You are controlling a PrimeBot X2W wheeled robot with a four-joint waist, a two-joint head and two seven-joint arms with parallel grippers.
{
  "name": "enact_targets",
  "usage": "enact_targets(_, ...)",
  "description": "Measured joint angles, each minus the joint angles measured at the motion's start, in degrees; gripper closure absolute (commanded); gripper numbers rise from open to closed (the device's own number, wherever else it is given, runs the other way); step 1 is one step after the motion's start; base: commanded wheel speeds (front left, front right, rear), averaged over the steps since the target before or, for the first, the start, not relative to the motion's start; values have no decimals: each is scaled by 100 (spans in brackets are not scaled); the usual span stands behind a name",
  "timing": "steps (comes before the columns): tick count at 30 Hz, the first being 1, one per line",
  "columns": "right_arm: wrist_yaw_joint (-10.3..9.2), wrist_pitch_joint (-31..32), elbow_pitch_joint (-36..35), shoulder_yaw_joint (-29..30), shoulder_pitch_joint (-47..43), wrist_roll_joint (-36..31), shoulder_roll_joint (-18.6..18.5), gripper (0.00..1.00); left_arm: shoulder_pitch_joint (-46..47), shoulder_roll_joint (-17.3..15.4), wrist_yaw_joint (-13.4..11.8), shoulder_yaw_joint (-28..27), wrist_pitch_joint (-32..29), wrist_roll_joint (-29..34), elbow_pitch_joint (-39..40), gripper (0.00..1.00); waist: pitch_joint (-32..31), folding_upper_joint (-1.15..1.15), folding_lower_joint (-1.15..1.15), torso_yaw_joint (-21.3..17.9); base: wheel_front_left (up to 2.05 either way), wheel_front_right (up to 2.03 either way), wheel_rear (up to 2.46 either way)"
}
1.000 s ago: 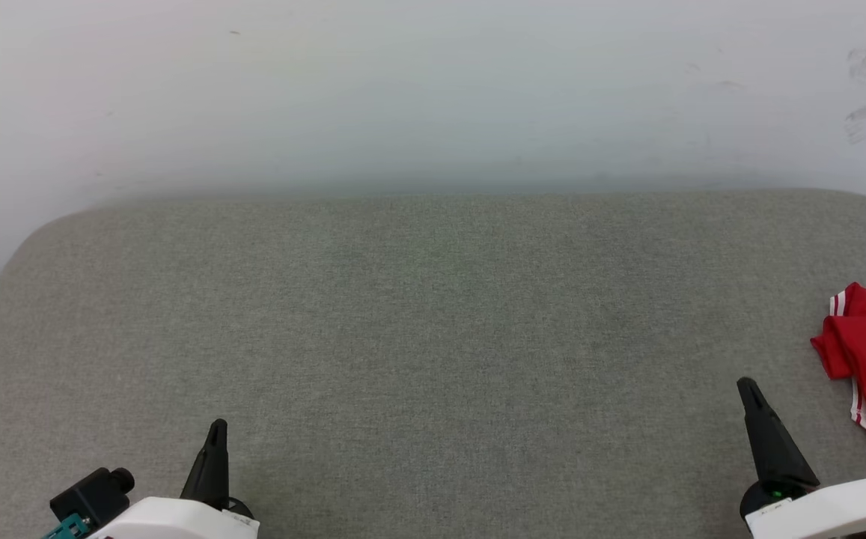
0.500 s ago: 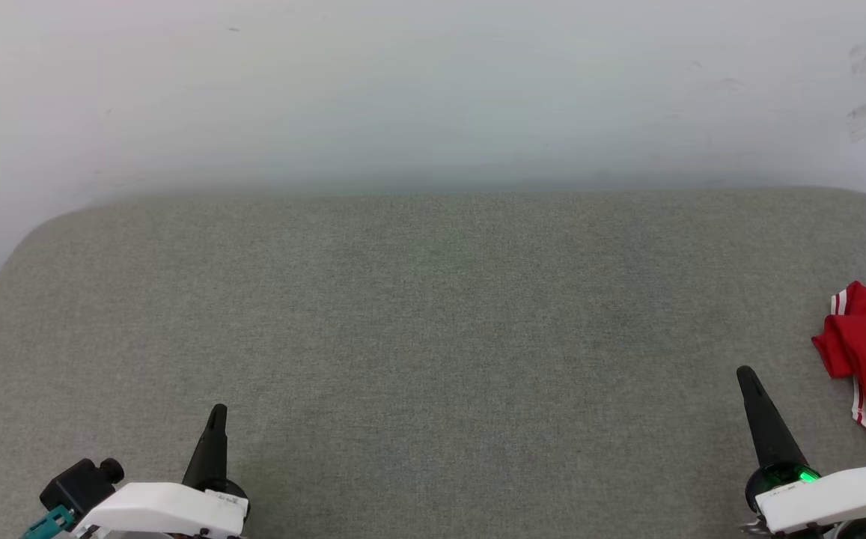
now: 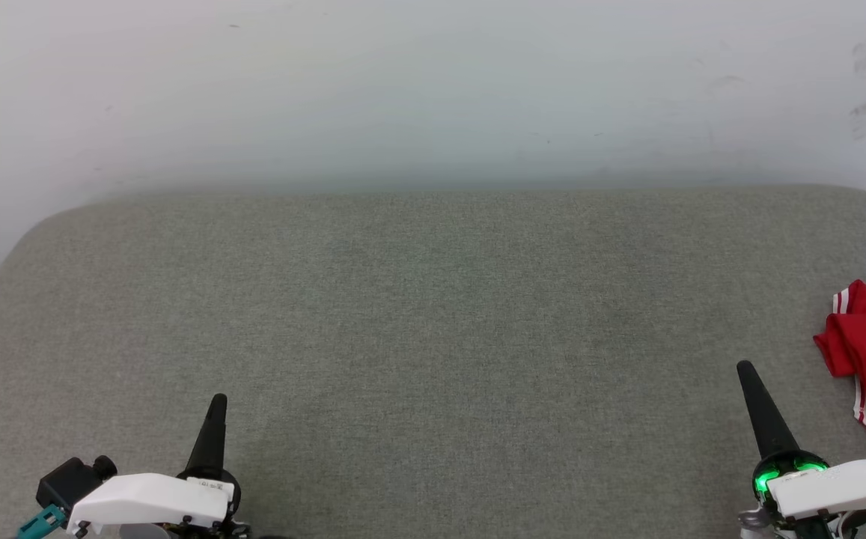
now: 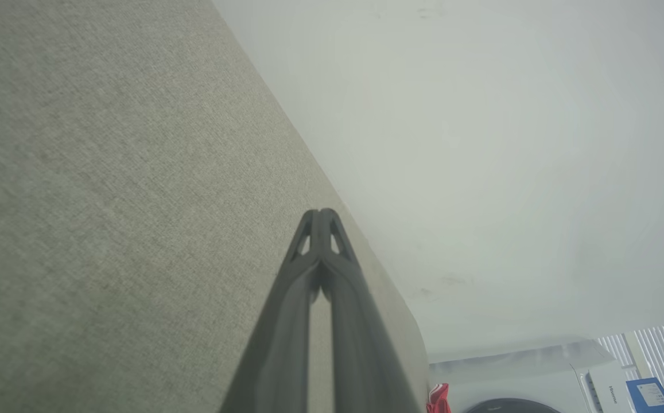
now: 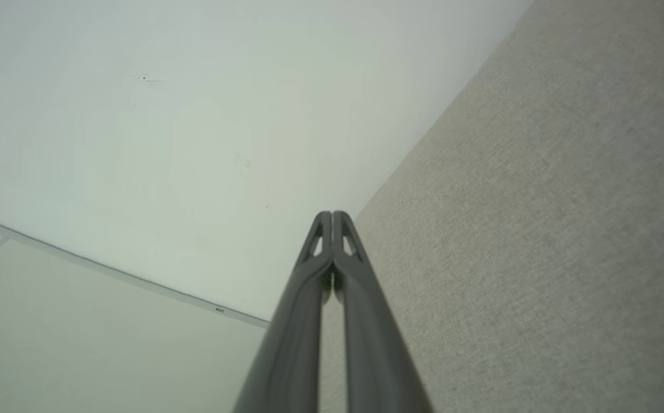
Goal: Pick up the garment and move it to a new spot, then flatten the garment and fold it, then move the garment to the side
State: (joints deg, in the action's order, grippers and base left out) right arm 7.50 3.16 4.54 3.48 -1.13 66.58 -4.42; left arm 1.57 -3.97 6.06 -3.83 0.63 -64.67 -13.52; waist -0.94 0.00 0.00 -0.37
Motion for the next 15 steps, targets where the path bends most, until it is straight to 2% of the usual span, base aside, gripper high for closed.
enact_targets(15,0,42,287,21,230,809,-2,100,128,41,45,-68,-208,-818,-13,100,27,0,0,9,0,0,0)
